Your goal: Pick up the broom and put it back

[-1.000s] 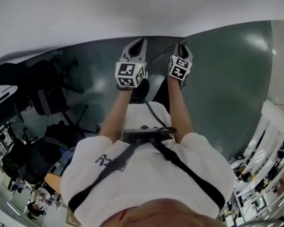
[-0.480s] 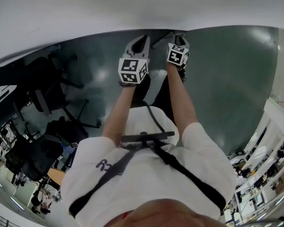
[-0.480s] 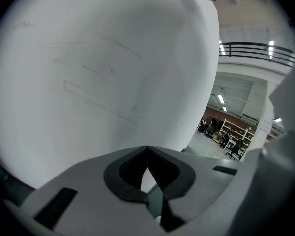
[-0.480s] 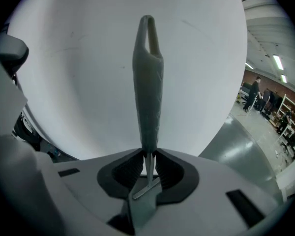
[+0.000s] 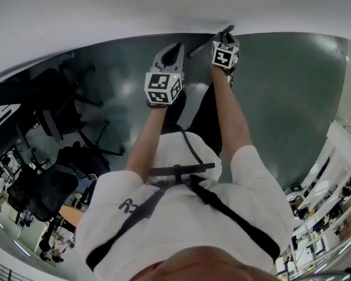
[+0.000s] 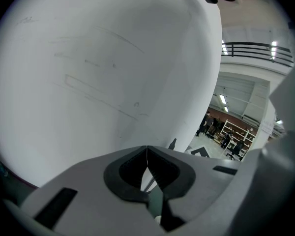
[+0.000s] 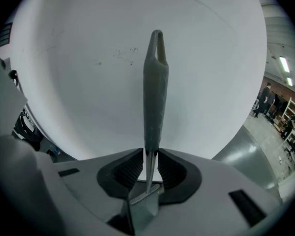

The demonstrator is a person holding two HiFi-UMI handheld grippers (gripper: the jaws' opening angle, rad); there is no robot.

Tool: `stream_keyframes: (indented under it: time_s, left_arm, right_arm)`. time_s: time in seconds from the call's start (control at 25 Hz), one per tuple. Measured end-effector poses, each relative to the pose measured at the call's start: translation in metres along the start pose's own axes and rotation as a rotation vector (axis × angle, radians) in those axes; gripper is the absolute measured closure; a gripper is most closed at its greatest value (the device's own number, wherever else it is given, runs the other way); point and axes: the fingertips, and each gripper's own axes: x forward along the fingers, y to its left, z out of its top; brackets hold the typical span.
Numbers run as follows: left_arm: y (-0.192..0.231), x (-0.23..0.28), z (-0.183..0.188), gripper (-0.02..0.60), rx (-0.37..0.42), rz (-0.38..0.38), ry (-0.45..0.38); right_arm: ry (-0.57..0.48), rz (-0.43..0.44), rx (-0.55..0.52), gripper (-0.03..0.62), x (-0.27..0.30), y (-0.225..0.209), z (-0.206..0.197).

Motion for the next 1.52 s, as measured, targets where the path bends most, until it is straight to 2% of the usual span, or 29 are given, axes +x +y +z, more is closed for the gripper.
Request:
stream_keyframes:
  time_s: [0.36, 0.76, 1.16, 1.52]
  left_arm:
    - [-0.010, 0.004, 0.004, 0.569, -0.018, -0.013, -0.011]
    - [-0.023, 0.010, 0.001, 0.569, -0.005, -0.032, -0.007]
    - [-0.040, 0.014, -0.013, 0.569, 0.016, -0.045, 0.015]
    - [-0.049, 0.013, -0.006, 0.569, 0.030, -0.061, 0.008]
  right_arm:
    - [0.003, 0.067, -0.013, 0.516, 0.008, -0.009, 0.000]
    - [-0.026, 0.095, -0.031, 0.514, 0.001, -0.018, 0.001]
    - [-0.052, 0.165, -0.017, 0.514, -0.005, -0.030, -0.009]
    - [-0.116, 0.178, 0.027, 0.516, -0.051, -0.036, -0.009]
